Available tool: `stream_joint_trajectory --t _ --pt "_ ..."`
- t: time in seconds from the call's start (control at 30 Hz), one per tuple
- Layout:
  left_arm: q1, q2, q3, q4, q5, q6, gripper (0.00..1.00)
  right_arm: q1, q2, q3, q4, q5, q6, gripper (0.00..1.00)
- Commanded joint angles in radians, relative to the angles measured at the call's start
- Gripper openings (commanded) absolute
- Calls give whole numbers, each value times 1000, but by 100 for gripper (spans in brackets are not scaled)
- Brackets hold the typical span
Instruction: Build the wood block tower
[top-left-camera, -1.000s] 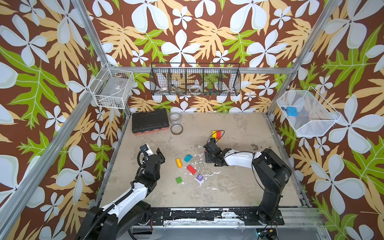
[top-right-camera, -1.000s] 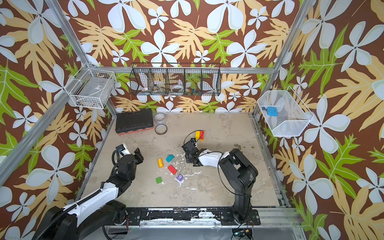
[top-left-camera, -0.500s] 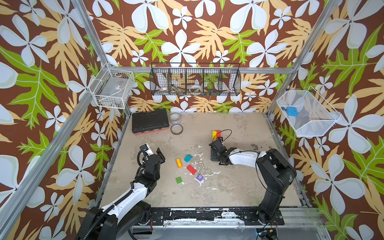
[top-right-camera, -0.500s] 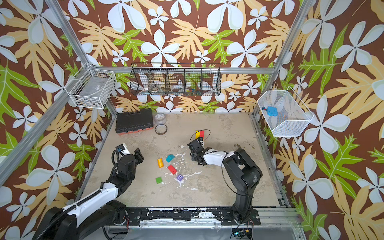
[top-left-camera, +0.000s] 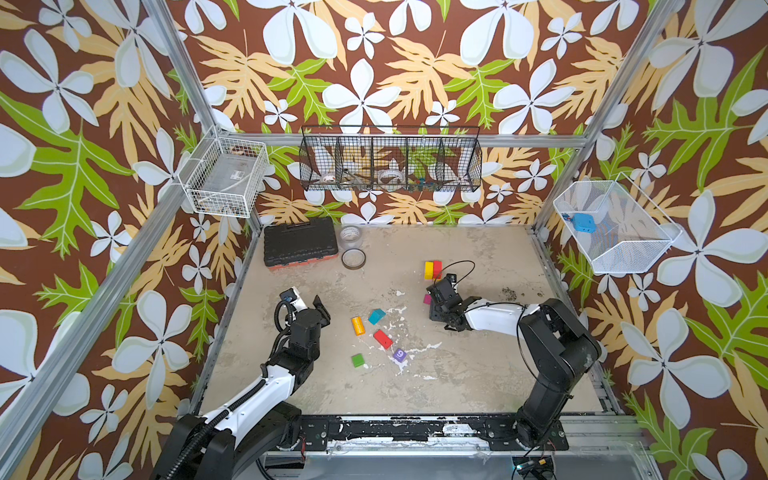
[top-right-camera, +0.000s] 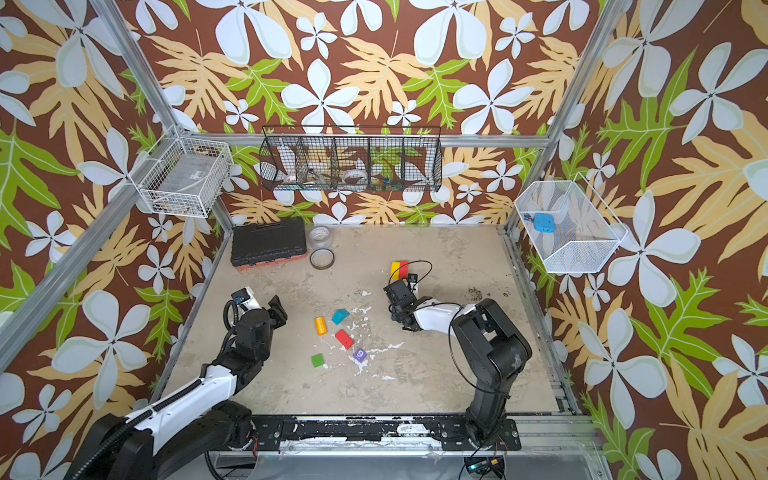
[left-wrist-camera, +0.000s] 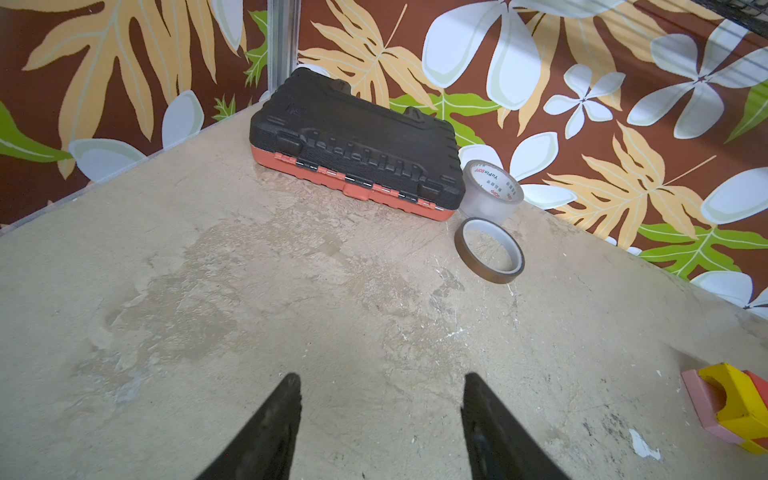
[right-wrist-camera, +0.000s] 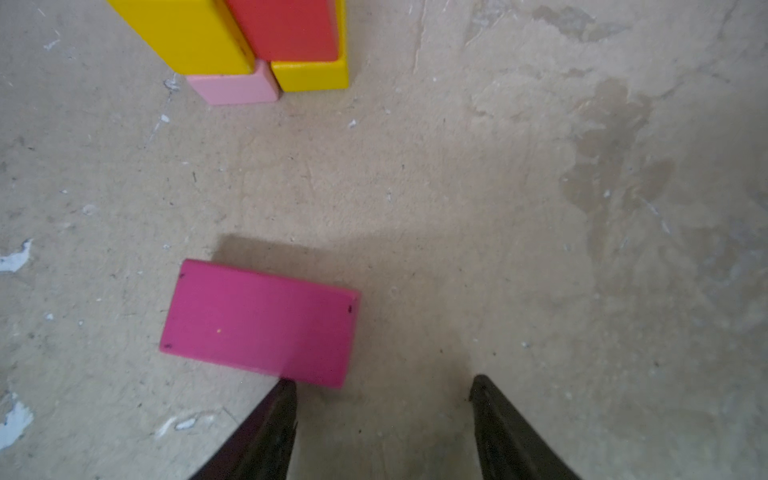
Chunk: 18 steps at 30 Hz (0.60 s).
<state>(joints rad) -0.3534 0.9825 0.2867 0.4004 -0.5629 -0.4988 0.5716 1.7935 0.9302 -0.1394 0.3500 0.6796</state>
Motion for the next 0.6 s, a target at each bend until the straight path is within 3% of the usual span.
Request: stream_joint_trajectory --t 0.0,0.1,0.17,0.27,0.57 --pt "2 -2 -1 31 1 0 63 -4 6 -10 -172 4 -12 67" --pt "2 -5 -2 31 3 2 63 1 -25 -30 -110 -65 -37 73" --pt "2 -7 -4 32 4 3 63 15 -34 -30 -84 -91 -46 83" --pt "2 -6 -4 35 4 3 63 26 -21 -3 -85 -120 -41 91" --pt "2 -8 -6 35 6 5 63 46 86 90 -100 -156 14 93"
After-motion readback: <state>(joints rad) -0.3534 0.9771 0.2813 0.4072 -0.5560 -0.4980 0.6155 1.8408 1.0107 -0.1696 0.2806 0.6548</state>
